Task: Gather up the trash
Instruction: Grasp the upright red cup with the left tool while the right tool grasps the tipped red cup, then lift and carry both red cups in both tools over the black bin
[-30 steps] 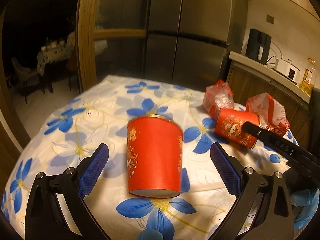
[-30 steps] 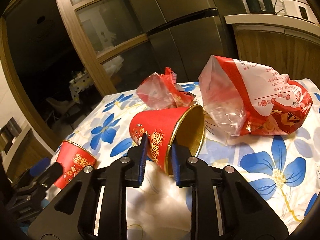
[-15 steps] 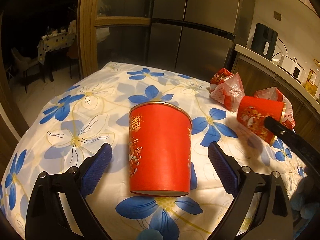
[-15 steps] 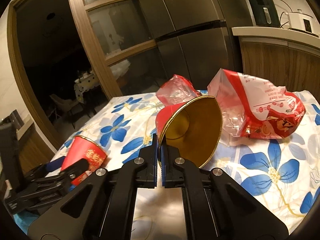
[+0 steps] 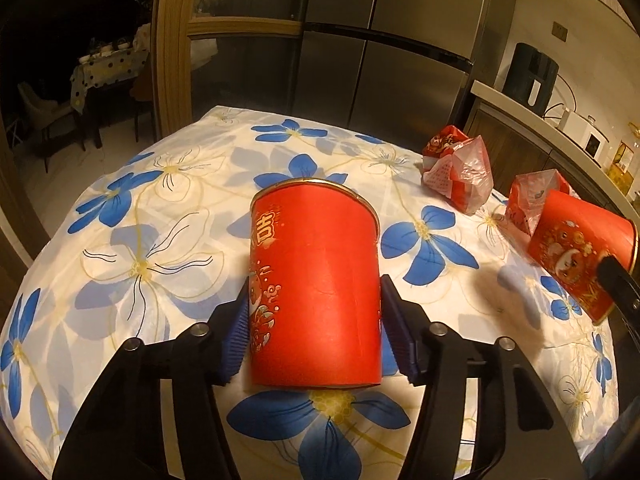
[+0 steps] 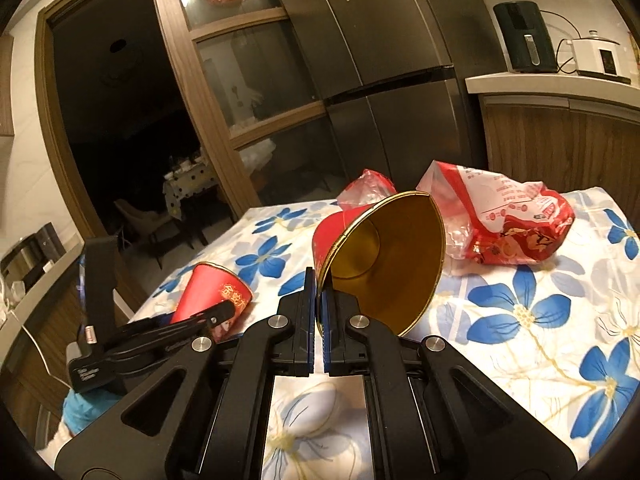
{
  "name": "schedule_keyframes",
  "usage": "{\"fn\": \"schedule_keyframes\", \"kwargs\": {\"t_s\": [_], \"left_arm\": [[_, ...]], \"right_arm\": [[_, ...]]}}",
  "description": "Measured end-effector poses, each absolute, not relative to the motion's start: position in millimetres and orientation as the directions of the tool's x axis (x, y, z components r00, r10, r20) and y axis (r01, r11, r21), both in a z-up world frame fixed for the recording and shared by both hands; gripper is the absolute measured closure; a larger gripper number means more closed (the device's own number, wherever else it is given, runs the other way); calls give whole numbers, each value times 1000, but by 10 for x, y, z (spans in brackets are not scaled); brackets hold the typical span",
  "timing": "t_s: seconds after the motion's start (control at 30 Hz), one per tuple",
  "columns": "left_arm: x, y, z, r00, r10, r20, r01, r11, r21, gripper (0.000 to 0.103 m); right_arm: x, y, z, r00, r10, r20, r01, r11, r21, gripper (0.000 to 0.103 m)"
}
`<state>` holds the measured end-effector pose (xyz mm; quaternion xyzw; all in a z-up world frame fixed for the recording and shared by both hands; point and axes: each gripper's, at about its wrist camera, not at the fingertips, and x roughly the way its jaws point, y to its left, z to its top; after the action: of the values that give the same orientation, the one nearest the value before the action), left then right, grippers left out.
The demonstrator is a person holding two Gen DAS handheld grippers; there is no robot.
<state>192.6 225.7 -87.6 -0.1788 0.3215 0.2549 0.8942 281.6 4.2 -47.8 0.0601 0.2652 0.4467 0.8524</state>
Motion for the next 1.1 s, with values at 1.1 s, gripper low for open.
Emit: {"fn": "schedule_keyframes", "kwargs": {"t_s": [1.1], "left_arm": [[2064,-545,239,894,12,-447,-55,995,-84,48]], "right_arm": [[2168,-2660,200,826,513,-232,-452,850,271,100]]}}
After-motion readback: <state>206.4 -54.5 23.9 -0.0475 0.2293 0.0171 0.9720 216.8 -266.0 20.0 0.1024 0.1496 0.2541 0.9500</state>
